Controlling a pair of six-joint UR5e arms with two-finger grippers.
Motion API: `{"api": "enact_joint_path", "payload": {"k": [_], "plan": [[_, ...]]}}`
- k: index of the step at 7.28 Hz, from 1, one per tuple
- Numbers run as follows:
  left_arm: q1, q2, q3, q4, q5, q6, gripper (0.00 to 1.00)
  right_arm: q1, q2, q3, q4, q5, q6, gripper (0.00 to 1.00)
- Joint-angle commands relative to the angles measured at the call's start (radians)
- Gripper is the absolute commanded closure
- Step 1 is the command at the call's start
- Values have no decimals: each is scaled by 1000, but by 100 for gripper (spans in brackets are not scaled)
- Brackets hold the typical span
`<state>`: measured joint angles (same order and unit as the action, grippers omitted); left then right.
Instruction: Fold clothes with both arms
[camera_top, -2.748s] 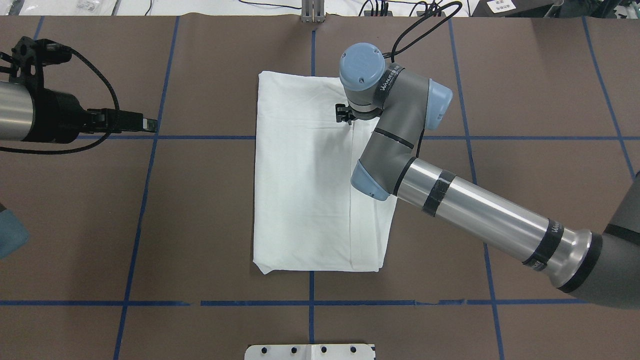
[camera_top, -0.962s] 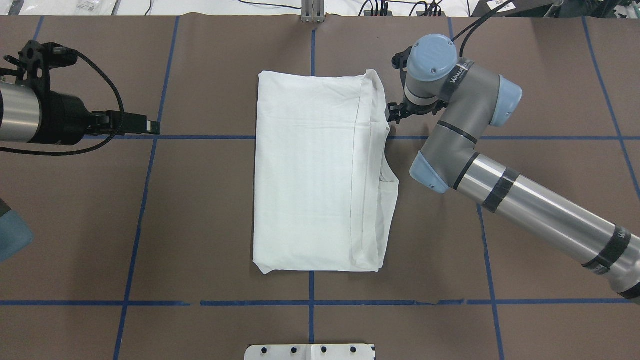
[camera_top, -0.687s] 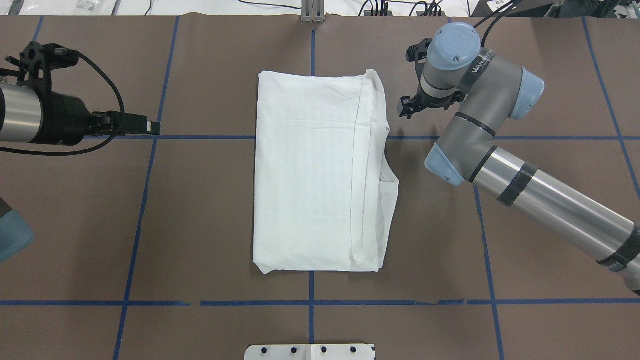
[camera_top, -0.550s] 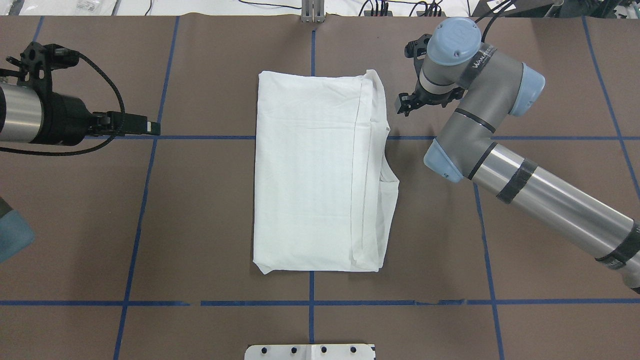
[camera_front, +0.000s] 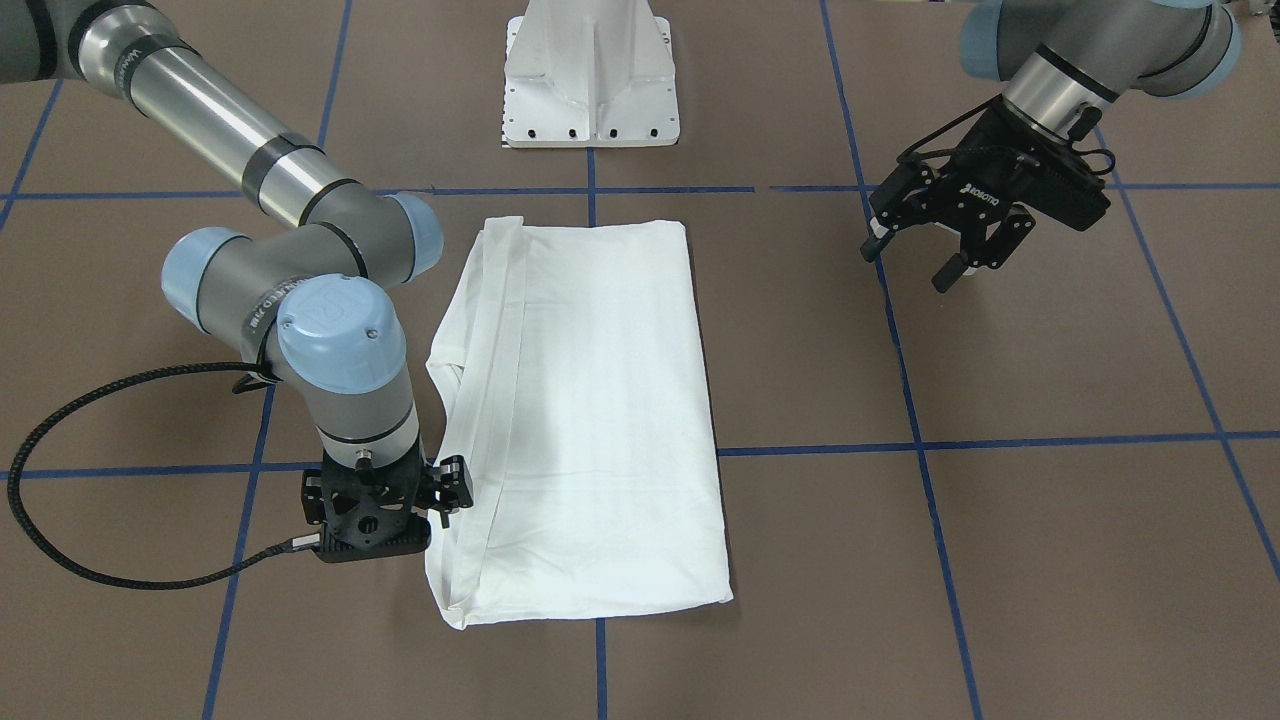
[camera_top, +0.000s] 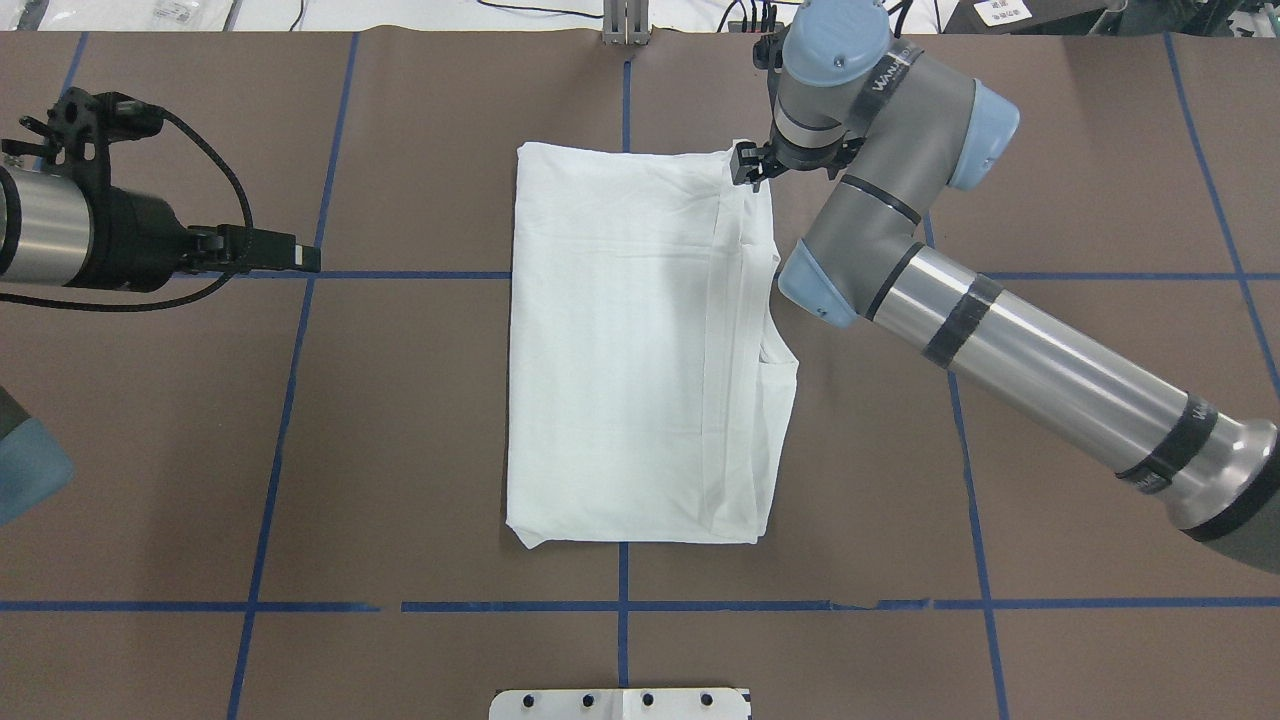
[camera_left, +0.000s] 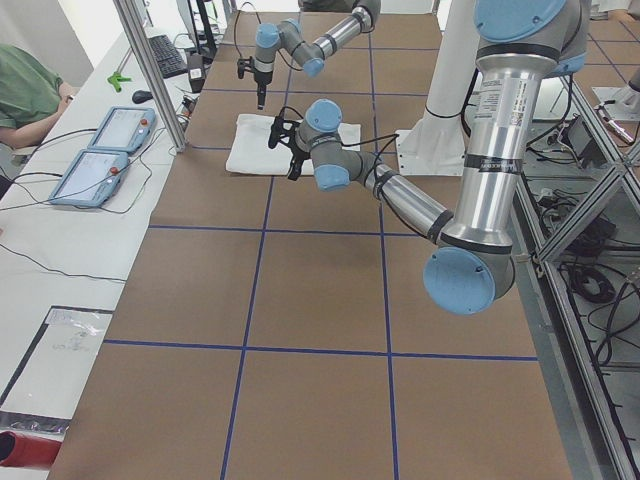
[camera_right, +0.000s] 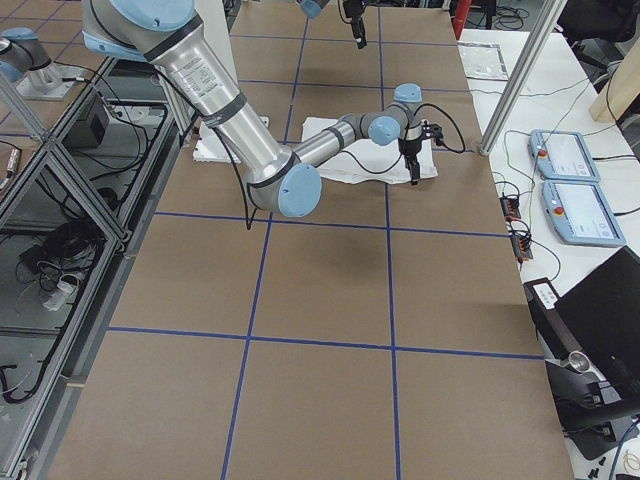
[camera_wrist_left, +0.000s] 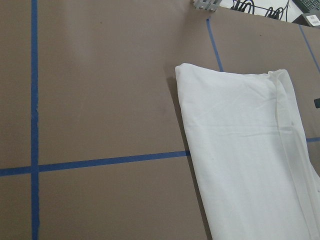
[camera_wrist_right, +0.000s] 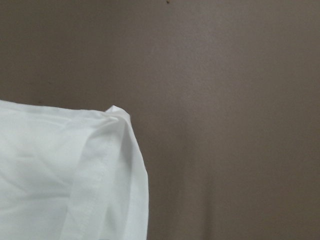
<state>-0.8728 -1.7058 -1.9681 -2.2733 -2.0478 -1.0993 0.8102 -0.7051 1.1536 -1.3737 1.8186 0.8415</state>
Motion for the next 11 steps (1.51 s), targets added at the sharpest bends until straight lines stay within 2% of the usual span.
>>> {"api": "enact_joint_path", "payload": {"k": [1, 2, 4, 11], "plan": [[0, 0, 3, 0, -2, 1, 0, -6, 114, -148, 28, -48, 7, 0], [0, 2, 5, 0, -3, 1, 0, -12, 157, -251, 110, -70, 7, 0], [-2, 2, 3, 0, -3, 1, 0, -31, 182, -311, 137, -129, 5, 0], [0, -15, 8, 2, -2, -1, 0, -25, 147, -333, 136, -151, -65, 0]]}}
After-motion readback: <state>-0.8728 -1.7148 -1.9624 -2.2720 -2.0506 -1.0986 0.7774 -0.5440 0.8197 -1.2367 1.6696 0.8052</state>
